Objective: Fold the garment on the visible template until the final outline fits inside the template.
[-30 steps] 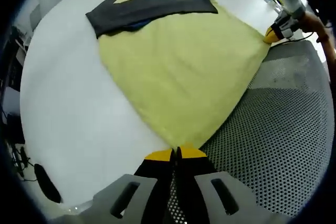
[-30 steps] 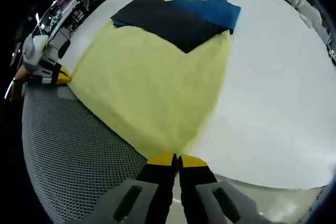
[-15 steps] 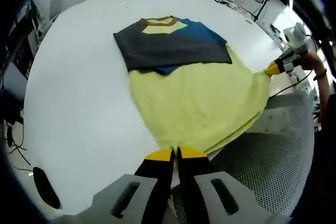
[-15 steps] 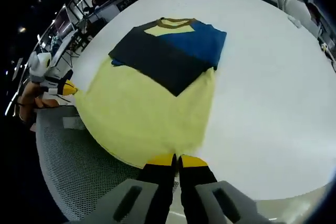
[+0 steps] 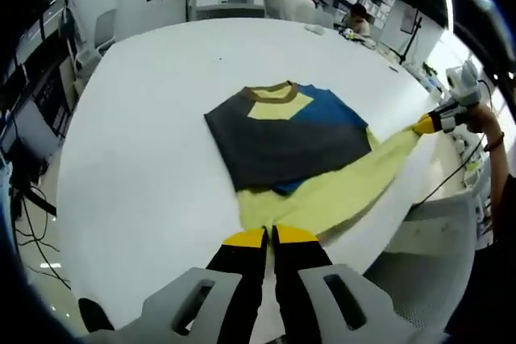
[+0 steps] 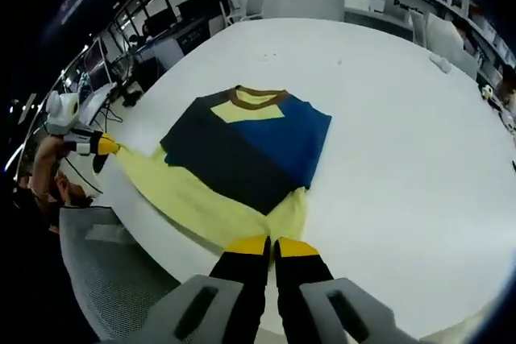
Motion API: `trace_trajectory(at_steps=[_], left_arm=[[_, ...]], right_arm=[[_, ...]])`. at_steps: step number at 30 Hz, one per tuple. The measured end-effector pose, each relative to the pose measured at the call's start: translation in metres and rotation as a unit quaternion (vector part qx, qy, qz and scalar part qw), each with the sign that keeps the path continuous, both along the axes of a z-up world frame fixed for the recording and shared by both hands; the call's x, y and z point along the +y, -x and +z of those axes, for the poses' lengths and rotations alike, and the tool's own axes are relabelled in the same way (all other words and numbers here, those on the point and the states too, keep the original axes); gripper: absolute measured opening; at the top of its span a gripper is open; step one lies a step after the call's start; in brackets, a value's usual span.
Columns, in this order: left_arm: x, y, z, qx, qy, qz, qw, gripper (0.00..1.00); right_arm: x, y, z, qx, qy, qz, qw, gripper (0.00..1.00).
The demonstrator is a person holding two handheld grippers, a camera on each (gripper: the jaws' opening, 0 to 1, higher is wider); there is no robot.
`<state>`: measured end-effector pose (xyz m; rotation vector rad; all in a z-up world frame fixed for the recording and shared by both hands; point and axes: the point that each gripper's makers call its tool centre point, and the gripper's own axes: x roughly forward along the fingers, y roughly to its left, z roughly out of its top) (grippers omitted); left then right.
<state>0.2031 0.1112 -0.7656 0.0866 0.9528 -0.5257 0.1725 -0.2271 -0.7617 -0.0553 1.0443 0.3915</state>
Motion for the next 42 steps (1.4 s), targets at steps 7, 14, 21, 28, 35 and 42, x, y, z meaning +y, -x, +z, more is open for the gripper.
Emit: trace_trajectory(at_steps=[7, 14, 21, 28, 35, 42], left_arm=[[0.000, -0.033, 0.014, -0.031, 0.004, 0.020, 0.9993, 0.08], [-0.002, -0.061, 0.022, -0.050, 0.003, 0.036, 0.9981, 0.08], [-0.002, -0.090, 0.027, -0.058, -0.001, 0.048, 0.9972, 0.08], [0.003, -0.120, 0.038, -0.082, 0.000, 0.064, 0.9946, 0.08], [0.001, -0.145, 0.031, -0.081, 0.025, 0.082, 0.9930, 0.08], [0.000, -0.171, 0.009, -0.077, 0.019, 0.095, 0.9923, 0.08]], right_arm=[[-0.002, -0.032, 0.015, -0.036, -0.003, -0.010, 0.9993, 0.00], [-0.004, -0.060, 0.023, -0.056, 0.006, -0.017, 0.9983, 0.00], [-0.002, -0.094, 0.027, -0.075, 0.008, -0.035, 0.9965, 0.00], [-0.004, -0.124, 0.031, -0.085, 0.014, -0.042, 0.9954, 0.00], [-0.014, -0.148, 0.026, -0.089, 0.007, -0.088, 0.9921, 0.00], [-0.019, -0.174, 0.014, -0.088, 0.006, -0.123, 0.9884, 0.00]])
